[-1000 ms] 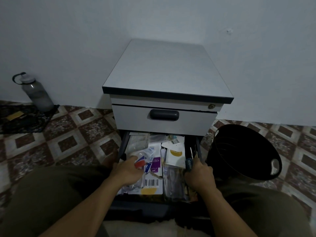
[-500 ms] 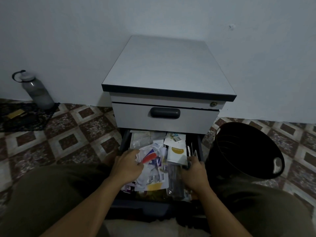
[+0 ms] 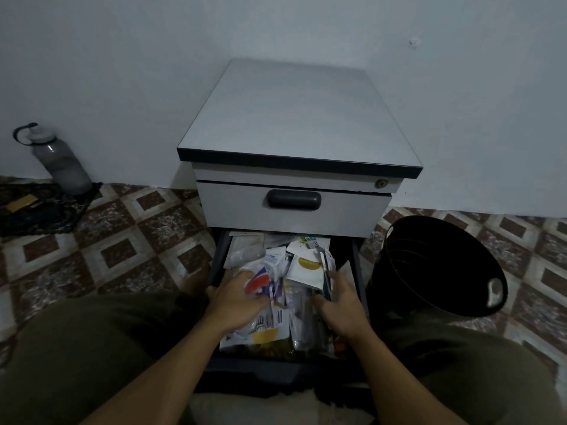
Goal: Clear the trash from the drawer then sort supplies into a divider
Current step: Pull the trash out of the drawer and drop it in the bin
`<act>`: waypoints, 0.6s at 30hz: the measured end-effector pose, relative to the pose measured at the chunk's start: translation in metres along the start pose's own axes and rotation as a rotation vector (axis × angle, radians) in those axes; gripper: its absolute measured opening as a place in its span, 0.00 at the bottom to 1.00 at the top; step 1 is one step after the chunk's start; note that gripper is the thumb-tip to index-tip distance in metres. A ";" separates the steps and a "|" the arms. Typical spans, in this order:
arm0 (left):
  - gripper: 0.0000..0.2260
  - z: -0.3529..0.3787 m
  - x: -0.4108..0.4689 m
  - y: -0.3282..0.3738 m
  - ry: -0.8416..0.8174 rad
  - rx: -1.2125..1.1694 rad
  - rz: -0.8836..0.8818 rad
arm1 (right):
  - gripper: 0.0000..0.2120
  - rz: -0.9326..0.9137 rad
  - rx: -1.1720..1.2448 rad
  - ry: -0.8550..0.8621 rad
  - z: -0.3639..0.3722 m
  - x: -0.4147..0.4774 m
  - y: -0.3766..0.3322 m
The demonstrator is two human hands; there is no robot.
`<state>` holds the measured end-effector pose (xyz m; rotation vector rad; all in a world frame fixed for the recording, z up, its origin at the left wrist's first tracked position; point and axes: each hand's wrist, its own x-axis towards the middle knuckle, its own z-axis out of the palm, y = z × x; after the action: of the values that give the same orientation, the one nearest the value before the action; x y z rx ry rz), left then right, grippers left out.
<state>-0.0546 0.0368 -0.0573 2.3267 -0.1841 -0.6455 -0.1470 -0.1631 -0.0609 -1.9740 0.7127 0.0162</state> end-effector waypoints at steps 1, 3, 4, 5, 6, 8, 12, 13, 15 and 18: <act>0.24 -0.002 0.000 0.001 0.008 -0.051 -0.006 | 0.26 -0.004 -0.006 -0.009 0.001 0.001 0.001; 0.31 -0.003 0.001 -0.001 -0.007 -0.166 -0.012 | 0.30 -0.005 -0.028 -0.047 0.002 0.001 0.001; 0.32 -0.004 0.001 -0.001 -0.027 -0.194 -0.005 | 0.31 -0.017 -0.056 -0.058 0.003 0.002 0.002; 0.32 -0.004 0.000 -0.001 -0.040 -0.209 0.006 | 0.32 -0.047 -0.092 -0.056 0.003 0.002 0.002; 0.32 -0.004 0.001 -0.002 -0.041 -0.197 0.015 | 0.32 -0.068 -0.114 -0.040 0.003 0.002 0.001; 0.33 -0.005 0.002 -0.002 -0.041 -0.159 0.020 | 0.32 -0.078 -0.139 -0.005 0.003 0.005 0.002; 0.39 -0.003 0.001 0.002 -0.164 -0.188 0.036 | 0.39 0.024 0.051 -0.052 0.007 0.016 0.006; 0.40 -0.002 0.000 0.004 -0.187 -0.179 0.045 | 0.40 0.033 0.096 -0.076 0.008 0.019 0.009; 0.39 0.000 -0.001 0.008 -0.207 -0.170 0.067 | 0.43 0.023 0.113 -0.141 0.008 0.021 0.010; 0.36 0.005 0.000 0.009 -0.174 -0.221 0.081 | 0.53 0.028 0.132 -0.198 0.010 0.019 0.010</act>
<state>-0.0562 0.0274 -0.0547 2.0420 -0.2712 -0.7872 -0.1328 -0.1674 -0.0796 -1.8068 0.5968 0.1749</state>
